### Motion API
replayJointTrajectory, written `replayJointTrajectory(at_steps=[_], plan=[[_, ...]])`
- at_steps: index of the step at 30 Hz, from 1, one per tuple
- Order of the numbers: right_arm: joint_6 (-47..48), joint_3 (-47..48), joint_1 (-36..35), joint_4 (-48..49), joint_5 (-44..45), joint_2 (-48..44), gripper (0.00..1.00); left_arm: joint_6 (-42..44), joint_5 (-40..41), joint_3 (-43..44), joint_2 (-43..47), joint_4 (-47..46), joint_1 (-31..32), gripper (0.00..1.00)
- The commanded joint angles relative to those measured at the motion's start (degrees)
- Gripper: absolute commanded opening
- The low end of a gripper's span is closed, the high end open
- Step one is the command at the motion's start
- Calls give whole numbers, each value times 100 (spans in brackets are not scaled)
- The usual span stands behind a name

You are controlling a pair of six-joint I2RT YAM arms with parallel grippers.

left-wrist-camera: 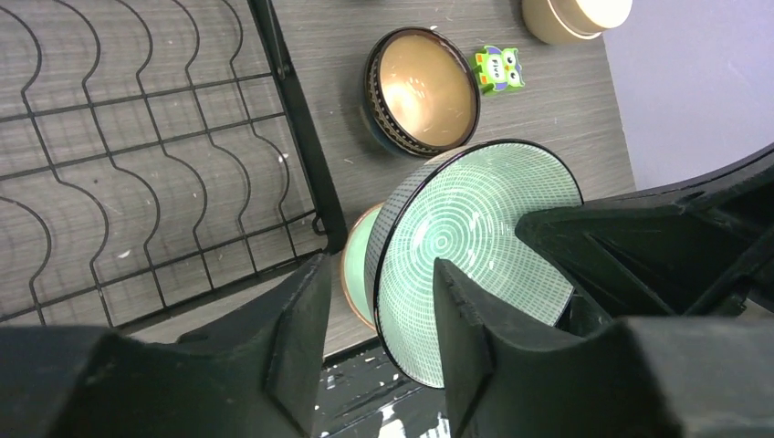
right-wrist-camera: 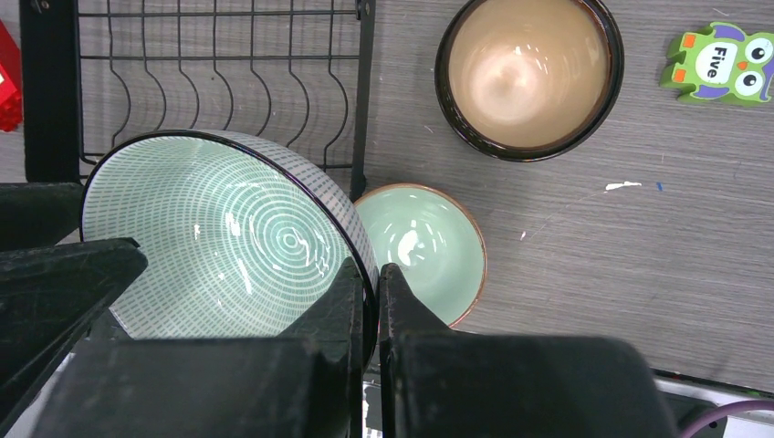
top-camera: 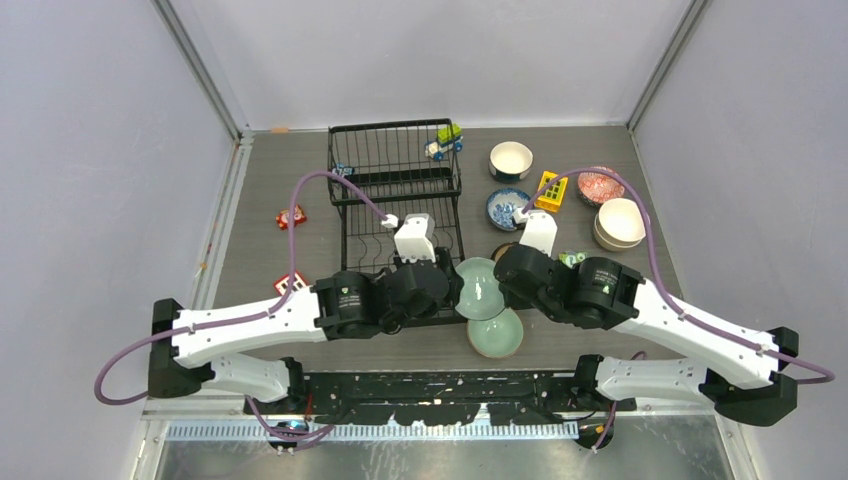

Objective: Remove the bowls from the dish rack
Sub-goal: Pick up the bowl from the dish rack.

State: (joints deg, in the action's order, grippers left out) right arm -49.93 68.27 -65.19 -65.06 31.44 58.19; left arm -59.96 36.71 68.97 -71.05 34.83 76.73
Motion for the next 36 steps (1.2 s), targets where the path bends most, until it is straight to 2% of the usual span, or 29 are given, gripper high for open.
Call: replayJointTrajectory(at_steps=[1, 5, 8, 12, 16, 20, 23, 24, 29, 36], plan=[[-240, 117, -29, 378, 151, -12, 1, -37, 130, 19, -11, -77, -35, 42], [-252, 116, -29, 410, 118, 3, 1, -34, 144, -12, -48, -85, -54, 44], [-247, 124, -24, 422, 83, 29, 1, 15, 95, -29, -91, -143, -67, 35], [-225, 134, -28, 422, 56, 57, 1, 14, 49, -26, -160, -151, -72, 34], [-204, 150, -27, 421, 45, 73, 1, 3, 6, -75, -186, -192, -85, 20], [-181, 160, -23, 422, 20, 89, 1, 11, -38, -50, -218, -153, -106, 16], [-160, 160, -24, 423, 3, 87, 1, 8, -79, -72, -214, -156, -115, 2], [-138, 154, -26, 420, -2, 75, 2, 3, -91, -64, -205, -159, -120, 0], [-37, 59, -23, 559, -31, -34, 23, 25, -176, -68, -169, -194, -115, 0], [57, 30, -22, 491, -9, 76, 37, -29, -155, -26, -162, -97, -115, 0]])
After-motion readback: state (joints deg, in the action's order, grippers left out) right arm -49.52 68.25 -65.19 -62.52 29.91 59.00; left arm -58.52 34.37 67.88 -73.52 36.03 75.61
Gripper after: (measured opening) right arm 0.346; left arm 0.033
